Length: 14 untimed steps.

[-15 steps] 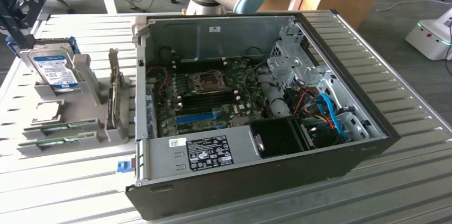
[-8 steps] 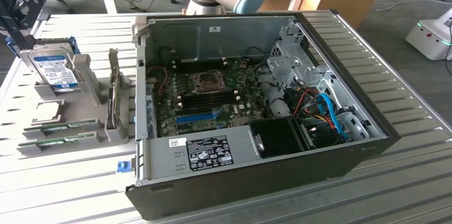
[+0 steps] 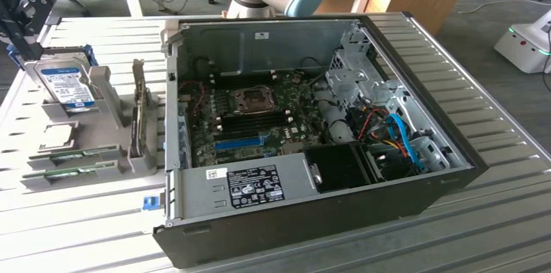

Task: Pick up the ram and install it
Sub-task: 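Pick up the ram and move it above insertion slot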

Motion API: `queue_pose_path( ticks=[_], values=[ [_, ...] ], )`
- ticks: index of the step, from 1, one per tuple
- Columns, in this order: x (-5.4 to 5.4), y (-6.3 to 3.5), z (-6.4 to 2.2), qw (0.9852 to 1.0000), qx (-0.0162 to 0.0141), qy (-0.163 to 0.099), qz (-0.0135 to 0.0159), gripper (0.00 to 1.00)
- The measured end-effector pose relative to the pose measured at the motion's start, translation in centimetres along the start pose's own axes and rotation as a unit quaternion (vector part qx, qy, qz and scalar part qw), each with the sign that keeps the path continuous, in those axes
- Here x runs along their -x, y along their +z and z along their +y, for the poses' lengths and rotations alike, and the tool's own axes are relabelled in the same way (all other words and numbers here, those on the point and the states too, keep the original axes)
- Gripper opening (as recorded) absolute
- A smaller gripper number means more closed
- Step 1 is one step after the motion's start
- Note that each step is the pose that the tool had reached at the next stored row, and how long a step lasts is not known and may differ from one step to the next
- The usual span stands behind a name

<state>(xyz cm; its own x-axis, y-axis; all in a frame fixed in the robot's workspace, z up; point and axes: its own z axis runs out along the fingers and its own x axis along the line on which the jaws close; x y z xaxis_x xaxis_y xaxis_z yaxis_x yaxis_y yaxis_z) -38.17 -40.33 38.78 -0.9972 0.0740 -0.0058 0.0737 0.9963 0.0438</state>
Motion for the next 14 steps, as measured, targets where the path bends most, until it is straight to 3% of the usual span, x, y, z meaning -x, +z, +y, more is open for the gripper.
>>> queue_pose_path(
  ticks=[7, 14],
  values=[
    [0.00, 0.00, 0.00, 0.9999, 0.0001, -0.011, 0.0005, 0.11],
    [0.00, 0.00, 0.00, 0.9992, 0.0002, -0.040, 0.0018, 0.11]
  ],
)
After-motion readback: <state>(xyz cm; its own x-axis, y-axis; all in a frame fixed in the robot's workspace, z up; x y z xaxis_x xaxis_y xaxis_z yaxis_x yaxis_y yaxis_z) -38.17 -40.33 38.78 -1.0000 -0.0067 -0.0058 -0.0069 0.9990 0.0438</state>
